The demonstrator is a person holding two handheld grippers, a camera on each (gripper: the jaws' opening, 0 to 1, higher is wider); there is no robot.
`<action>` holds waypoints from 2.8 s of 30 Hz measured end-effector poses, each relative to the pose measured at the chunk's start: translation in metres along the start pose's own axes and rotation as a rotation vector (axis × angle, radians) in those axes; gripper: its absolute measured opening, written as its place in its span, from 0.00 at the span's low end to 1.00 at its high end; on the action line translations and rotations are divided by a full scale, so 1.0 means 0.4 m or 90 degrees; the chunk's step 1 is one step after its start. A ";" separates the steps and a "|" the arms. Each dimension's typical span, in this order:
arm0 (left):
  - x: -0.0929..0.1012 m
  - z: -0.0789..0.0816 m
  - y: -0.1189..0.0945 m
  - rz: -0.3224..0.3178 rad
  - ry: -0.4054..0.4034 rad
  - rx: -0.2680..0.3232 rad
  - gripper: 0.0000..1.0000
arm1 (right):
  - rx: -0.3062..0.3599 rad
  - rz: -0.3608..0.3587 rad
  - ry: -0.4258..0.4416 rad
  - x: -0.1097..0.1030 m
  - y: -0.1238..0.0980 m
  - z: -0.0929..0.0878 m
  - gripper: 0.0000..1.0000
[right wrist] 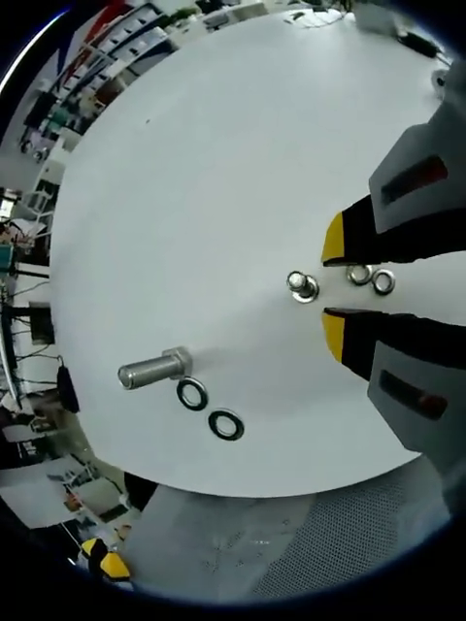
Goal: Place the washer onto the threaded stud by aligning its center hole with the stud, sliding it down to the base, and recovering from edge contact or off-axis alignment until the washer reaches the visible bottom stop.
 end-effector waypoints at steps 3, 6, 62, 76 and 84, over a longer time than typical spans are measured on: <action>0.000 0.000 0.000 -0.002 0.001 -0.001 0.12 | 0.004 -0.005 0.011 0.006 -0.010 -0.015 0.19; 0.000 0.000 0.000 -0.002 0.001 0.000 0.12 | 0.004 -0.003 0.024 0.005 -0.013 -0.030 0.19; 0.003 0.000 0.001 -0.005 0.001 -0.002 0.12 | -0.100 0.052 0.007 0.028 0.033 -0.051 0.18; 0.003 0.000 0.000 -0.005 0.000 0.000 0.12 | -0.088 0.087 -0.055 0.017 0.020 -0.055 0.20; 0.003 0.000 0.000 -0.006 -0.001 0.001 0.12 | -0.111 0.096 -0.091 0.017 0.023 -0.053 0.23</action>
Point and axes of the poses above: the point that each gripper's makers call its tool centre point, and the gripper's own axes: y roughly forward along the fingers, x roughly to its right, z roughly out of its top, the point moved 7 cm from there along -y, roughly backward along the fingers, and after that the axes turned 3 degrees about -z, right-handed, at the moved point
